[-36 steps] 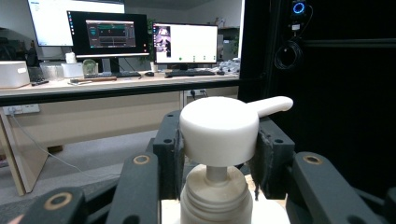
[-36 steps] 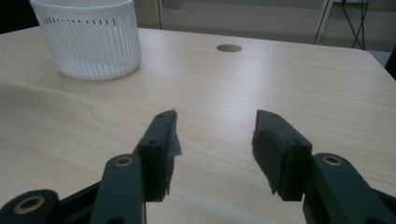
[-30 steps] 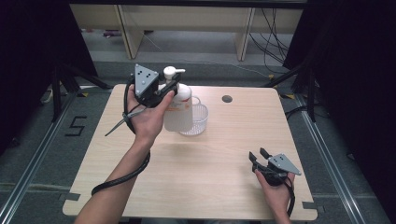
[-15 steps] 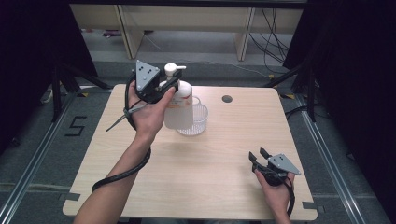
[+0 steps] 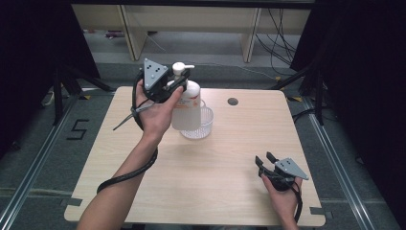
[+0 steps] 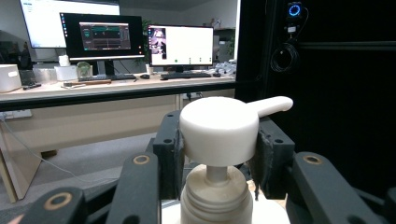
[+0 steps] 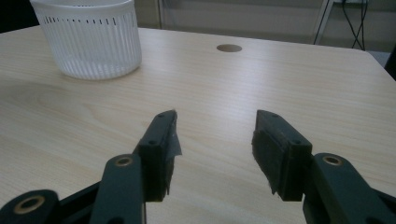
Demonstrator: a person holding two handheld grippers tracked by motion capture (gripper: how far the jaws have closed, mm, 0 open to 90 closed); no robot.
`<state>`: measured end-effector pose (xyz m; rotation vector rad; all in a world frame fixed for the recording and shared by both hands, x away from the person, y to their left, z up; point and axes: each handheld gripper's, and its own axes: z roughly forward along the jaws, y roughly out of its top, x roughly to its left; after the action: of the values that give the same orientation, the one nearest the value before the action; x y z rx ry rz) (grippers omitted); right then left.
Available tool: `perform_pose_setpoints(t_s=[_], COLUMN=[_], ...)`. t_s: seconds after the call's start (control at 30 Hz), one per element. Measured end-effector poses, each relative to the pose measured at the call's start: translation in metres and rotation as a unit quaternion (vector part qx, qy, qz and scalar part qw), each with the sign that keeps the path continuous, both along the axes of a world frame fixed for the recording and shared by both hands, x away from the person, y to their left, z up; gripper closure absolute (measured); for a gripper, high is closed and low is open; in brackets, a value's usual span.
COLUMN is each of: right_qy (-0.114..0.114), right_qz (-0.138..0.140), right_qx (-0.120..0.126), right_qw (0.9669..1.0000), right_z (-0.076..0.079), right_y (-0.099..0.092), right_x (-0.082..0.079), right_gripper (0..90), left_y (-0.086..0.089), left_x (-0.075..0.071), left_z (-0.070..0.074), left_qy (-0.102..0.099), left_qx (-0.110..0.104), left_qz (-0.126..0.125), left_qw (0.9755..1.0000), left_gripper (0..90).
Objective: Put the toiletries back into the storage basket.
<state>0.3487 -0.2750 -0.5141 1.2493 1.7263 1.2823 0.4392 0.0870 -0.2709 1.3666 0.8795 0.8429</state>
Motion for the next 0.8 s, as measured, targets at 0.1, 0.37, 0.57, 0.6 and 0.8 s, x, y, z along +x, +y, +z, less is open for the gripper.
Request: perform_pose_setpoints(t_s=[0.1, 0.37, 0.57, 0.6, 0.8], right_qy=[-0.01, -0.014, -0.013, -0.012, -0.014], right_qz=[0.002, 0.007, 0.006, 0.006, 0.007], right_qx=[-0.01, -0.011, -0.007, -0.007, -0.006], right_qw=[0.9999, 0.9998, 0.9999, 0.9999, 0.9999], right_z=[0.0, 0.0, 0.0, 0.0, 0.0], right_y=[-0.002, -0.002, -0.002, -0.002, -0.002], right_x=[0.001, 0.002, 0.002, 0.002, 0.002], right_gripper=[50.0, 50.0, 50.0, 50.0, 50.0], left_y=[-0.001, -0.004, -0.006, -0.007, -0.008], left_x=[0.003, 0.009, 0.014, 0.015, 0.018], left_z=[0.0, -0.001, 0.0, 0.0, 0.002], left_qy=[0.002, 0.002, 0.0, -0.001, -0.001], left_qx=[-0.001, 0.001, 0.001, 0.002, 0.002], left_qz=[0.0, -0.001, -0.004, -0.004, -0.004], left_qw=[1.0, 1.0, 1.0, 1.0, 1.0], left_gripper=[59.2, 59.2, 59.2, 59.3, 59.2])
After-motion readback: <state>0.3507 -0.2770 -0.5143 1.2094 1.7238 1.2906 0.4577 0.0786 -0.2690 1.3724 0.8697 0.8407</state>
